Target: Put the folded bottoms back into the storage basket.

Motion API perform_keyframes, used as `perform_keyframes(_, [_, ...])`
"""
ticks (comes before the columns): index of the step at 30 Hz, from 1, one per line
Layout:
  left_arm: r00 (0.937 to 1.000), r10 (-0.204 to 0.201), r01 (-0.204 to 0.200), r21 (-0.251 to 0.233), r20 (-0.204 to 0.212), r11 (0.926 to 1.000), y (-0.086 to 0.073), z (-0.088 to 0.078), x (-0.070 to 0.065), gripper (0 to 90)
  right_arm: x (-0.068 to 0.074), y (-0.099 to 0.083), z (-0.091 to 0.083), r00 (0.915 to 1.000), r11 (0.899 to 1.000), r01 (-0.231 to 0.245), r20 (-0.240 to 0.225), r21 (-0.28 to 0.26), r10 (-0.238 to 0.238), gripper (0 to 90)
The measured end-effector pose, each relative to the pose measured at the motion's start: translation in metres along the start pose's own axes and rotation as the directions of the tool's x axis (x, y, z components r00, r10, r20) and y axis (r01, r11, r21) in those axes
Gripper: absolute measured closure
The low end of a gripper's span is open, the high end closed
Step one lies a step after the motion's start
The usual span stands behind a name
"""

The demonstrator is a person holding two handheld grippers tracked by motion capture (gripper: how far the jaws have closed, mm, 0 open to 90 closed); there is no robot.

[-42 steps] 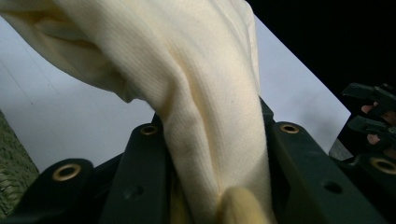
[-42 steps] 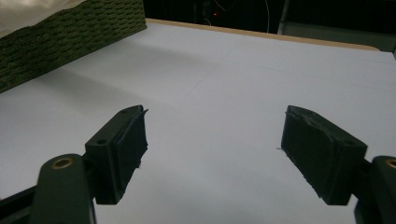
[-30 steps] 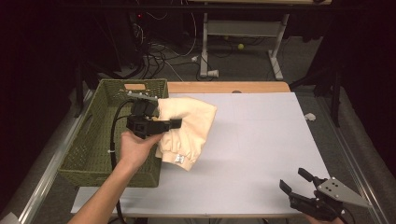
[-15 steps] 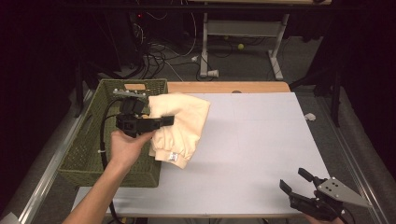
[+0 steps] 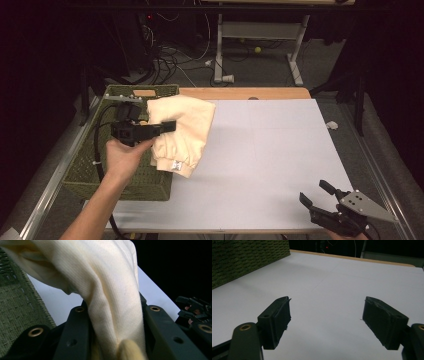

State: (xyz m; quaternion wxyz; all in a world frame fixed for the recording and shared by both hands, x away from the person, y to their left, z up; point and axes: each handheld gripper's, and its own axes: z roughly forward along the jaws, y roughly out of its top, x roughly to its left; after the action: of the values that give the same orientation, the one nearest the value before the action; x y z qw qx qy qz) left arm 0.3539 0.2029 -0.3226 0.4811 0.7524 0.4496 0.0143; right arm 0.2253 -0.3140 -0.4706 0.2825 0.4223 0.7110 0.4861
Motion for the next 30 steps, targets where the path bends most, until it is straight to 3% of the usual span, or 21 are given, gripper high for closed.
perform_keyframes(30, [0.9951, -0.063, 0.058, -0.066, -0.076, 0.9961, -0.013, -0.035, 0.029, 67.1, 0.0, 0.0, 0.0, 1.0, 1.0, 0.001, 0.003, 0.004, -0.001, 23.1])
